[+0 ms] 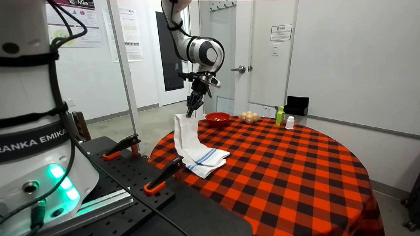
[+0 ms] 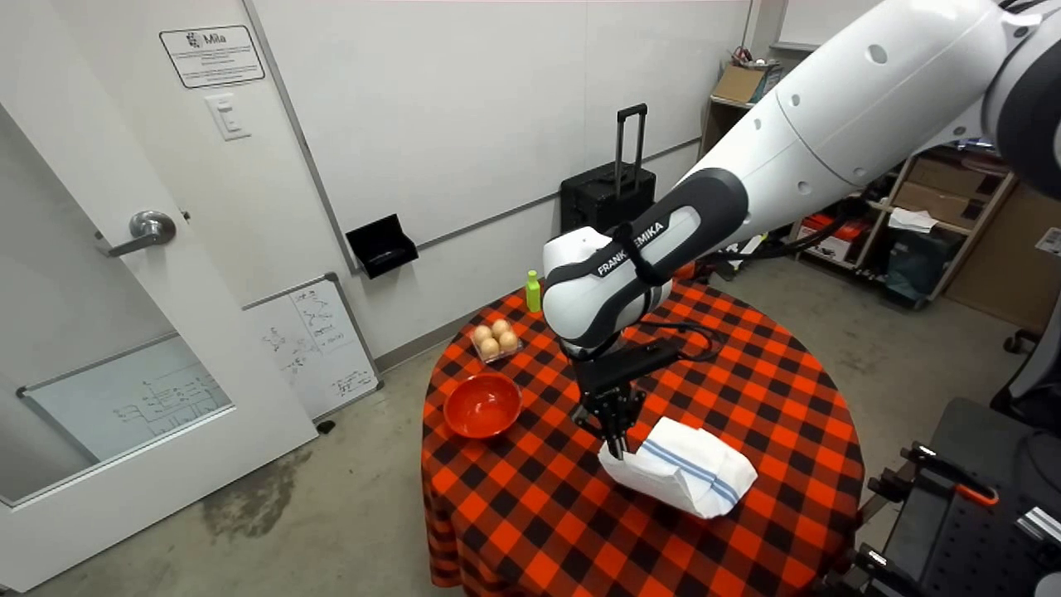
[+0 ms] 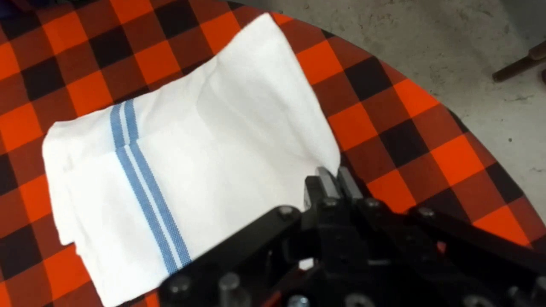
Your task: Fold the towel
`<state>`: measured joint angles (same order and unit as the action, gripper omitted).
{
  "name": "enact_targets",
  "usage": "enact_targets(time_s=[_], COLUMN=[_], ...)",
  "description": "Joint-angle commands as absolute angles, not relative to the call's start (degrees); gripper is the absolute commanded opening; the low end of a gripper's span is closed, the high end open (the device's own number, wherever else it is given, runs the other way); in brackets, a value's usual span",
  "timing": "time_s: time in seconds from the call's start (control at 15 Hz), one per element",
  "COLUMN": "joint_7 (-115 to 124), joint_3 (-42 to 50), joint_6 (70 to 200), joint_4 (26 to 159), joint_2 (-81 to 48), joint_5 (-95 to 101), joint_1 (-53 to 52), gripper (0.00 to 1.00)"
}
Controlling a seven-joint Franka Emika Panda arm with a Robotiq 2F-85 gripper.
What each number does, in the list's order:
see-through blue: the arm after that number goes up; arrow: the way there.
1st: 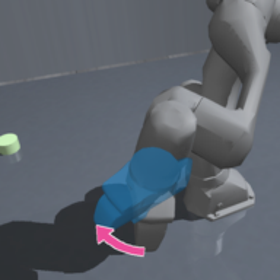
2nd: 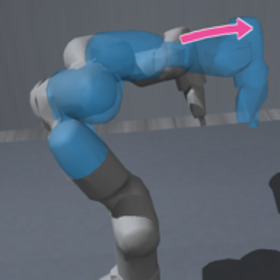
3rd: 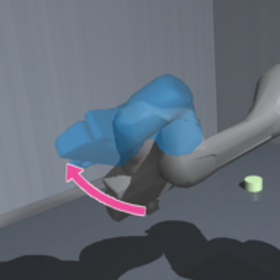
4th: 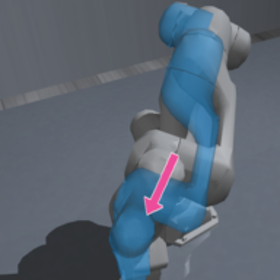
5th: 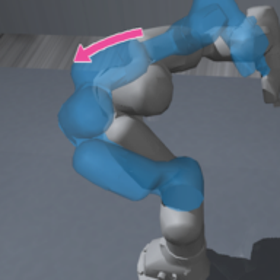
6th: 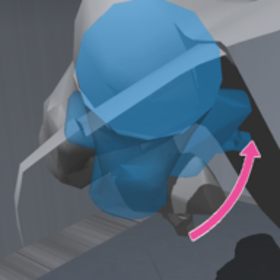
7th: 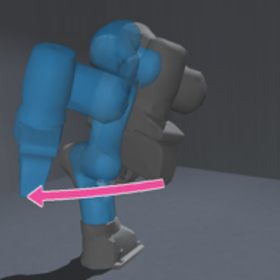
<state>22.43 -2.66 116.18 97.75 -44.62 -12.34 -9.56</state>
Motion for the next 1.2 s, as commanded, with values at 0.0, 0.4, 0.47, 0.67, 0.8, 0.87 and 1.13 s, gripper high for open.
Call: enact_targets(time_s=[0.0,0.4,0.47,0.67,0.8,0.87,1.13], joint_7=[26.4,29.0,29.1,27.2,23.6,20.8,13.1], joint_3=[0.3,4.3,4.7,4.8,4.3,3.9,3.6], joint_6=[117.2,122.0,122.7,124.3,126.1,127.7,132.3], joint_4=[93.7,97.8,98.5,100.3,101.7,102.5,105.3], joint_2=[-47.9,-46.5,-46.4,-46.3,-46.2,-46.3,-45.7], joint_5=[-11.5,-12.6,-12.7,-12.4,-11.7,-11.1,-10.1], joint_1=[-9.6,-6.2,-5.6,-4.0,-2.9,-2.4,-0.6], gripper=[0.01,0.01,0.01,0.01,0.01,0.01,0.01])
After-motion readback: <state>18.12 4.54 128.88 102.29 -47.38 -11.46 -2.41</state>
